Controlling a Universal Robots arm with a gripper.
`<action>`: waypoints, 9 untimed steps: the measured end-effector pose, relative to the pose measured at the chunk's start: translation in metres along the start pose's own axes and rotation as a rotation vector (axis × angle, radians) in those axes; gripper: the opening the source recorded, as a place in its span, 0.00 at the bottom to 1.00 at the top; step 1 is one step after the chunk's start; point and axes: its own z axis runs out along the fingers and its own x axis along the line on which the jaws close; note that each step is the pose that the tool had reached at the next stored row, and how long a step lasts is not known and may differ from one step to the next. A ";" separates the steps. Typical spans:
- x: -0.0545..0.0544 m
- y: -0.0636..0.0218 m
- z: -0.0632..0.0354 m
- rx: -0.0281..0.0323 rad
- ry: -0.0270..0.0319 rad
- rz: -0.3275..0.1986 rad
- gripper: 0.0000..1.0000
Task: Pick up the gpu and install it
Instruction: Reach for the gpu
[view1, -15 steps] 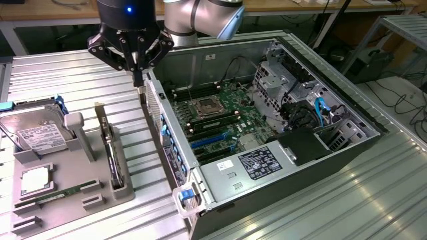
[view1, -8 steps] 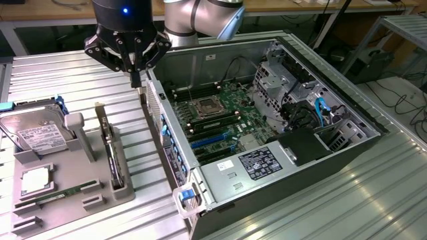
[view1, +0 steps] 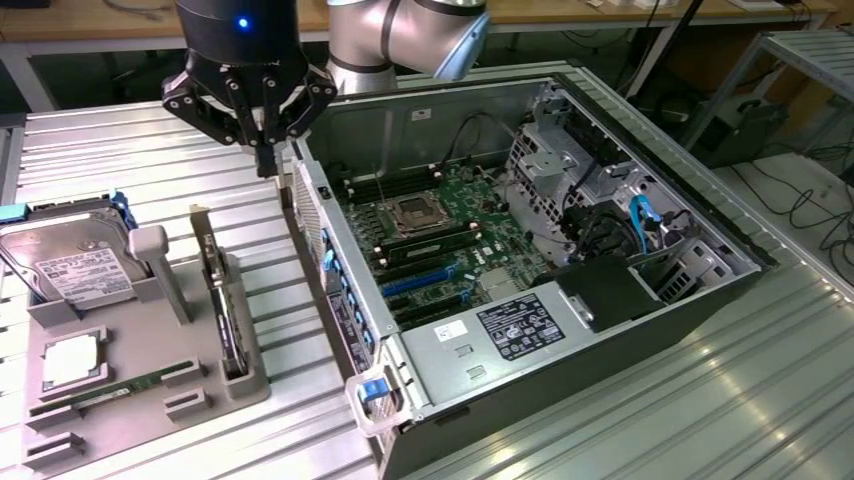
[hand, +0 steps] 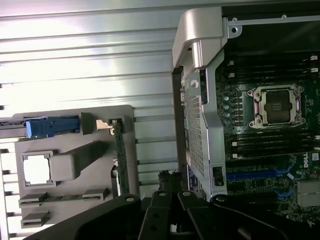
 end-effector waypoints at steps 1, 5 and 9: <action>0.001 0.0000 0.0001 0.0000 0.0001 0.000 0.11; 0.003 -0.0003 0.0004 0.0001 0.0002 0.000 0.11; 0.007 -0.0007 0.0007 0.0001 0.0002 0.000 0.11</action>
